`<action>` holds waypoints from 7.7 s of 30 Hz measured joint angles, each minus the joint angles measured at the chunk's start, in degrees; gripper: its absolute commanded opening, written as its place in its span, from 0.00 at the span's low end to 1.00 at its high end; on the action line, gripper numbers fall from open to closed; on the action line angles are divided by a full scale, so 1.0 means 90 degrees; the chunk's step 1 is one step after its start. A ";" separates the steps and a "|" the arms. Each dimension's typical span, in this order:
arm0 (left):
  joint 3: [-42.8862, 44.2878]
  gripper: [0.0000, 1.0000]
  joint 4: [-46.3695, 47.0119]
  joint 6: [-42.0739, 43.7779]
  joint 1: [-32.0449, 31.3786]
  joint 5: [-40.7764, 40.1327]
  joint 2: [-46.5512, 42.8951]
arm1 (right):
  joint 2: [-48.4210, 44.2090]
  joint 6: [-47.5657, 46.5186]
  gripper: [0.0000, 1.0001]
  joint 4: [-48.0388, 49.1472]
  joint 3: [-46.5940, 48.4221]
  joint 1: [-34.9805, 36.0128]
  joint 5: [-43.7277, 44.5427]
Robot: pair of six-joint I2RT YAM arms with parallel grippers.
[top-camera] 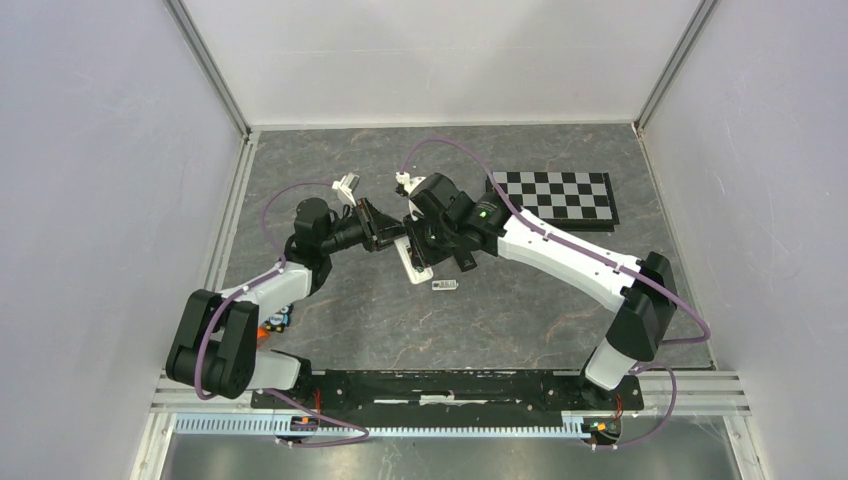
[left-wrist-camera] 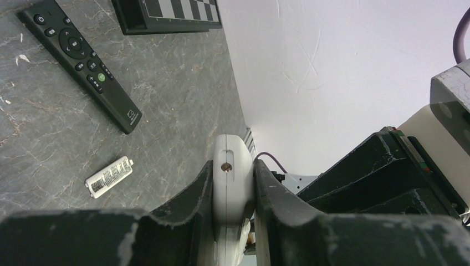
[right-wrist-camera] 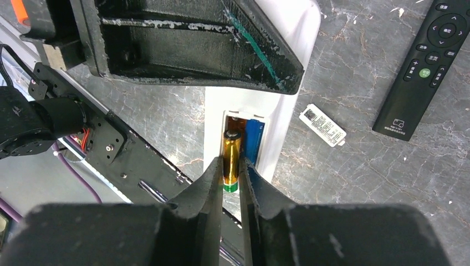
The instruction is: Load the batteries into the remote control
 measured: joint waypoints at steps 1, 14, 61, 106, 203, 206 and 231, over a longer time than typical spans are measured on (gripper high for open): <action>-0.0022 0.02 0.0034 -0.0046 0.0000 0.0002 0.0000 | 0.0002 0.0012 0.24 0.0010 0.0000 0.0000 0.0000; -0.0119 0.02 0.0199 -0.0420 0.0002 -0.0029 0.0085 | -0.0002 0.0204 0.55 0.0129 0.0000 0.0005 0.0012; -0.0206 0.02 0.2378 -0.5370 -0.0316 -0.1931 -0.0976 | -0.3439 0.3631 0.60 0.6863 -0.4299 -0.0199 0.0998; 0.0175 0.02 0.0406 -0.1120 -0.0209 -0.1664 -0.1921 | -0.2815 0.4590 0.75 0.4141 -0.3308 -0.0228 0.1030; -0.0862 0.95 -0.4881 0.0991 -0.0024 -0.4532 -0.2084 | 0.0636 -0.6035 0.62 0.3186 -0.3274 -0.0821 -0.0508; -0.0789 0.95 -0.4833 0.1105 -0.0024 -0.4340 -0.2021 | 0.0726 -0.6020 0.56 0.2900 -0.3109 -0.0891 -0.0583; -0.0573 0.73 -0.3866 0.1409 -0.0024 -0.2992 -0.1251 | 0.0639 -0.5999 0.23 0.2584 -0.3160 -0.0967 -0.0792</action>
